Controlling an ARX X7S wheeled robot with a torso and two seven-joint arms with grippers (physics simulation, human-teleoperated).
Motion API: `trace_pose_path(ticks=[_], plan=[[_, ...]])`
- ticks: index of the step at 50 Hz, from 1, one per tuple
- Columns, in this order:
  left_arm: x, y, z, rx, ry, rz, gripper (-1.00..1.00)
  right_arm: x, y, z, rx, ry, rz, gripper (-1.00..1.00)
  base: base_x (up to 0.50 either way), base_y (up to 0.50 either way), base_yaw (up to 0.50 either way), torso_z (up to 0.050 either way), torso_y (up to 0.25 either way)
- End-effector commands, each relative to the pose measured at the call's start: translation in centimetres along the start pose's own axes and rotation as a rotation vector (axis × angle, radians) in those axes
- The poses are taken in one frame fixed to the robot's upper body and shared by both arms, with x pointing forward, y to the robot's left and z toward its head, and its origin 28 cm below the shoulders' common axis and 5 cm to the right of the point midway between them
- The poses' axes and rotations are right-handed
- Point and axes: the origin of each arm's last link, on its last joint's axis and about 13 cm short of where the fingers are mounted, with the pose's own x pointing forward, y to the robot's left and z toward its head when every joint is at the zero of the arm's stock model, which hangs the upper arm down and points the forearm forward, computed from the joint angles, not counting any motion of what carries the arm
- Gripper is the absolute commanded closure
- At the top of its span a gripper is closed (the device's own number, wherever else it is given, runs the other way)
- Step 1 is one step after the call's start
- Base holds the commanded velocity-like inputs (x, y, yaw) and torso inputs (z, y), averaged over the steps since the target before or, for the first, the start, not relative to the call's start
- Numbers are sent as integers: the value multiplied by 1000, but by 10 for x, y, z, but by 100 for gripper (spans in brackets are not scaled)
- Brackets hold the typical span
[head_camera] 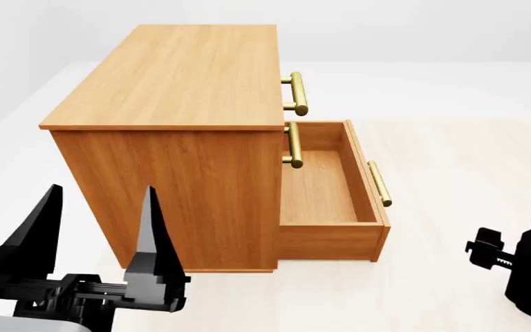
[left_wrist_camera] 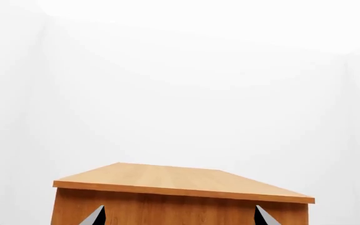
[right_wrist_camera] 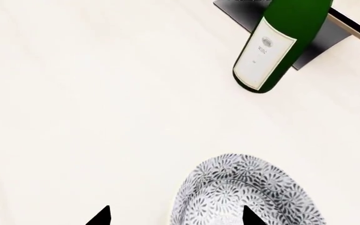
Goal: Put the bowl on top of the cabinet.
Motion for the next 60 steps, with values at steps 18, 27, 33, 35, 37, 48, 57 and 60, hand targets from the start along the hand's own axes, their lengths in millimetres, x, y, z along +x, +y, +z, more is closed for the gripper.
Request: trace_pose_path(ticks=[18,27,33,35,37,48,57,60], plan=[[0,0,0,1,1,-1,-100,6,10,-13,-104,-10,-43,-100,0,0,0,0,0],[0,0,0,0,1,-2,-100,6,13,-12,-114,-1,-17,-100,0,0,0,0,0],[0,0,-1,0,3,-2,-100,7,14,-15,-119,13,-2,-100,0,0,0,0,0],[0,0,-1,-1,3,-2,-100,8,14,-16,-122,16,-3,-100,0,0,0,0,0],[0,0,-1,-1,3,-2,-100,8,15,-18,-124,21,-6,-100,0,0,0,0,0],[0,0,-1,-1,3,-2,-100,9,16,-20,-133,26,-22,-100,0,0,0,0,0],[0,0,-2,-1,4,-2,-100,13,14,-25,-125,38,-66,-100,0,0,0,0,0],[0,0,-2,0,4,-1,-100,13,14,-24,-123,38,-72,-100,0,0,0,0,0]])
